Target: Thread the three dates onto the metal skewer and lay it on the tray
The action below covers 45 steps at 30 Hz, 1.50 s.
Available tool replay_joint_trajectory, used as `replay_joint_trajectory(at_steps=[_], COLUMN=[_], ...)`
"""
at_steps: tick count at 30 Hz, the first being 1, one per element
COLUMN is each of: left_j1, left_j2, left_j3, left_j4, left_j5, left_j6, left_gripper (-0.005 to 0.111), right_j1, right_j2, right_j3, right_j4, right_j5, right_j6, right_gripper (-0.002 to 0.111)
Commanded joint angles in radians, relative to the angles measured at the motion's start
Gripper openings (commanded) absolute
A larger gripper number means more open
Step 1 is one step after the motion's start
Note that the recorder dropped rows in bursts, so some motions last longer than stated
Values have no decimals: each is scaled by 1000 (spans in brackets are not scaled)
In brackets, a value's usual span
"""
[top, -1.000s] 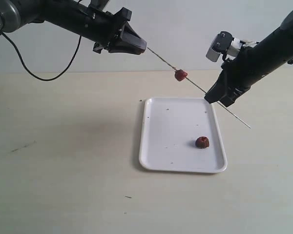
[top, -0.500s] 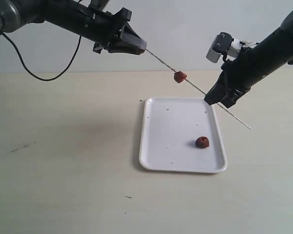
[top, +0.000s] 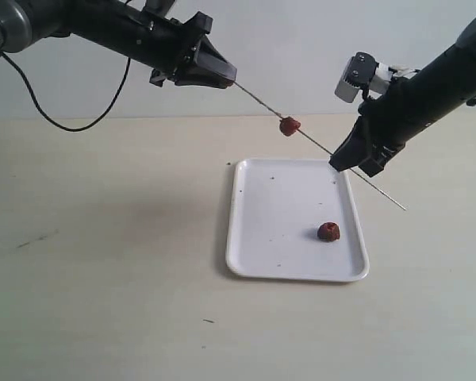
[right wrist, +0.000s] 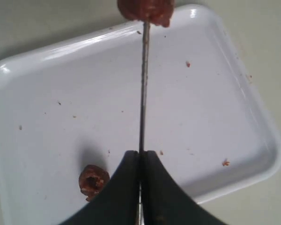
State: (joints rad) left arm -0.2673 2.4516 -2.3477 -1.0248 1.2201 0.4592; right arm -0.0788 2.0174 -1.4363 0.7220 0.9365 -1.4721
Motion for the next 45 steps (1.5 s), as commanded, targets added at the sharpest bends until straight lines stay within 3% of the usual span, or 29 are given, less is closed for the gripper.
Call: replay_joint_trajectory(at_steps=[1, 21, 37, 39, 45], left_j1=[-22, -104, -106, -106, -102], left_j2=[0, 0, 26, 30, 32], left_j3=[-1, -1, -1, -1, -1], left_j4=[-11, 18, 16, 16, 10], left_j5=[1, 1, 1, 1, 1], left_j6=[4, 12, 12, 12, 34], left_gripper=[23, 23, 23, 28, 61], right_j1=[-2, -2, -2, -2, -2], right_j2=[-9, -9, -9, -9, -9], right_j3=[3, 3, 3, 3, 3], right_j4=[37, 136, 227, 227, 208], right_j5=[11, -29, -38, -51, -53], right_j6=[-20, -45, -44, -44, -44], right_gripper=[0, 0, 0, 0, 0])
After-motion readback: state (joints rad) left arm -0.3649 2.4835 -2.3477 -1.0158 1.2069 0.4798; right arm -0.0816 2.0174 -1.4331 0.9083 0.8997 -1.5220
